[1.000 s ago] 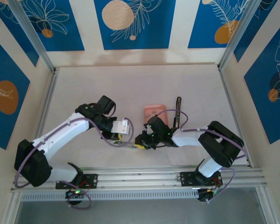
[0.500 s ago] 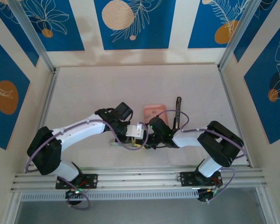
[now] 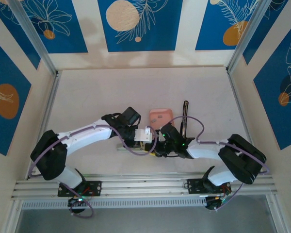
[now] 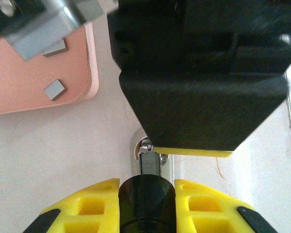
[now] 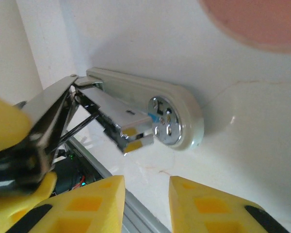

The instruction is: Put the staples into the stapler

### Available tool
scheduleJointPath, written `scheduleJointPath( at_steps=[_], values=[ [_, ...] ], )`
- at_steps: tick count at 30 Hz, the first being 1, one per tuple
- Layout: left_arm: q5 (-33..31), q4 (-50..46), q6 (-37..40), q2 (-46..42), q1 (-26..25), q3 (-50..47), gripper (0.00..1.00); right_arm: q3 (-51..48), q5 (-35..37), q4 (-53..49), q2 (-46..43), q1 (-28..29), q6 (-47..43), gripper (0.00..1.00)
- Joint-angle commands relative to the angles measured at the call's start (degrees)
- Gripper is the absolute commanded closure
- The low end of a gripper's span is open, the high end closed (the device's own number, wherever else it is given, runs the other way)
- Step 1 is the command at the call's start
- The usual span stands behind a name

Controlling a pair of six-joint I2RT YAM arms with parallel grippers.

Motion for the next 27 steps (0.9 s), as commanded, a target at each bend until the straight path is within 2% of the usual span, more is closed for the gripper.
scheduleJointPath(
  at_steps=[1,12,27],
  values=[
    [0.2,1.3,0.0,2.5,-1.0,1.4,0.94,-1.8,2.7,-4.9,-4.1,-0.8,-1.0,0.67],
    [-2.1,-0.5,-1.8,8.6,-3.2,4.7,0.92,-4.0,8.1,-18.8,-15.3,-3.1,-2.2,0.65],
    [-3.9,-2.7,-2.4,16.2,-5.6,8.5,0.93,-8.9,10.3,-25.4,-28.3,-6.3,-2.4,0.62]
  ],
)
